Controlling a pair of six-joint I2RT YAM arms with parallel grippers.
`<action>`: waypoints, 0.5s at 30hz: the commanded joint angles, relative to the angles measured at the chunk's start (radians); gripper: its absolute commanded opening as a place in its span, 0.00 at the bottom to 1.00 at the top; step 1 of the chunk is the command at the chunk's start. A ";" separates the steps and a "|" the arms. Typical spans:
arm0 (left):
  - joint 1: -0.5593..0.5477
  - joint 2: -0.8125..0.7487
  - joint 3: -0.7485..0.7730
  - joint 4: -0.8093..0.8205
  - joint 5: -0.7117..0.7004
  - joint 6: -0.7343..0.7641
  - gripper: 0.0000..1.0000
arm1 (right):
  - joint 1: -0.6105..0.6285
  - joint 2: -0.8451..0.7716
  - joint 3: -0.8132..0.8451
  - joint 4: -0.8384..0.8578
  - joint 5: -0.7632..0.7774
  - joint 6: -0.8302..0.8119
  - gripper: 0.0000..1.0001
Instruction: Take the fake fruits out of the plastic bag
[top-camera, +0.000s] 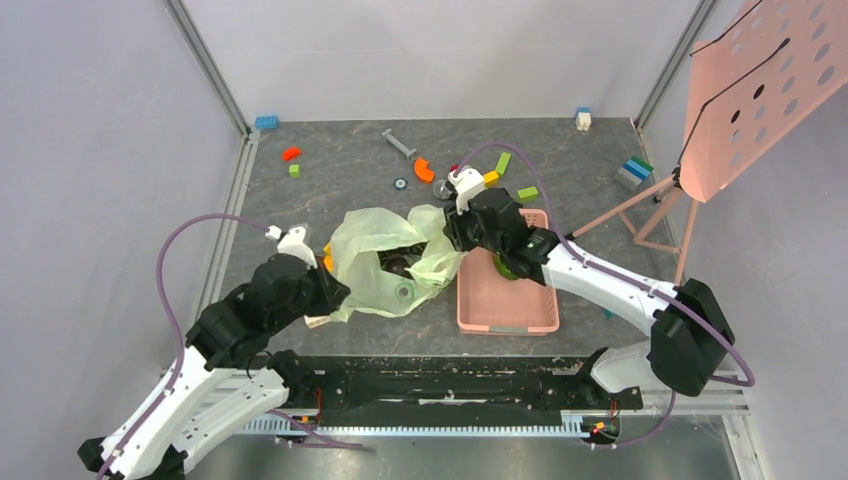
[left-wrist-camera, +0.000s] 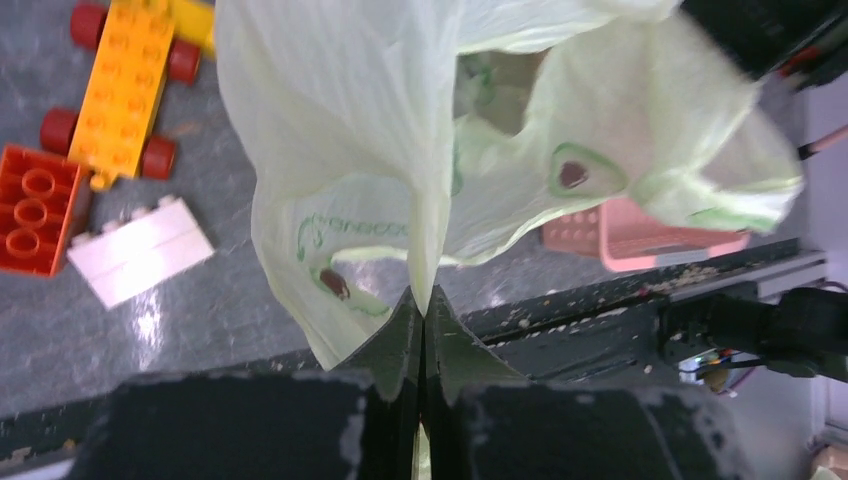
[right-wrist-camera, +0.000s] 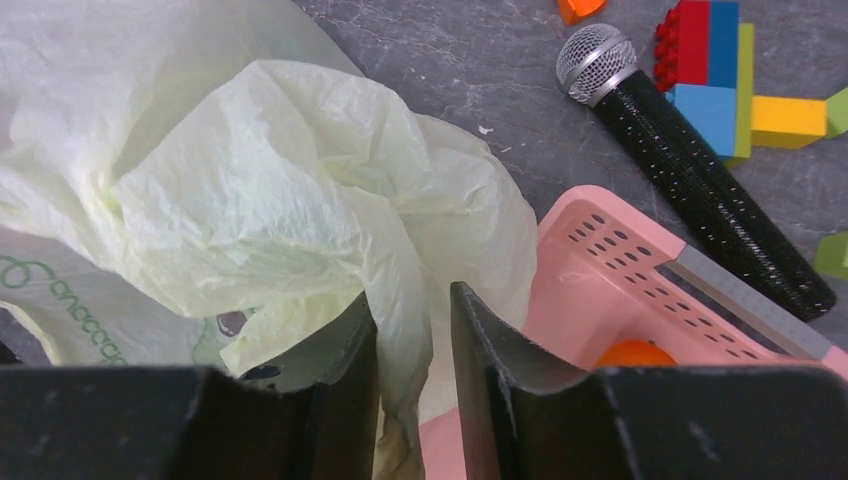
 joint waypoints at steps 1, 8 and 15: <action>0.001 -0.022 0.085 0.153 -0.010 0.139 0.02 | -0.003 -0.110 -0.029 0.019 -0.013 -0.104 0.39; 0.001 -0.003 0.090 0.236 -0.003 0.199 0.02 | -0.002 -0.261 0.041 -0.064 -0.066 -0.205 0.65; 0.001 0.039 0.111 0.265 0.007 0.220 0.02 | 0.147 -0.313 0.141 -0.140 -0.051 -0.178 0.55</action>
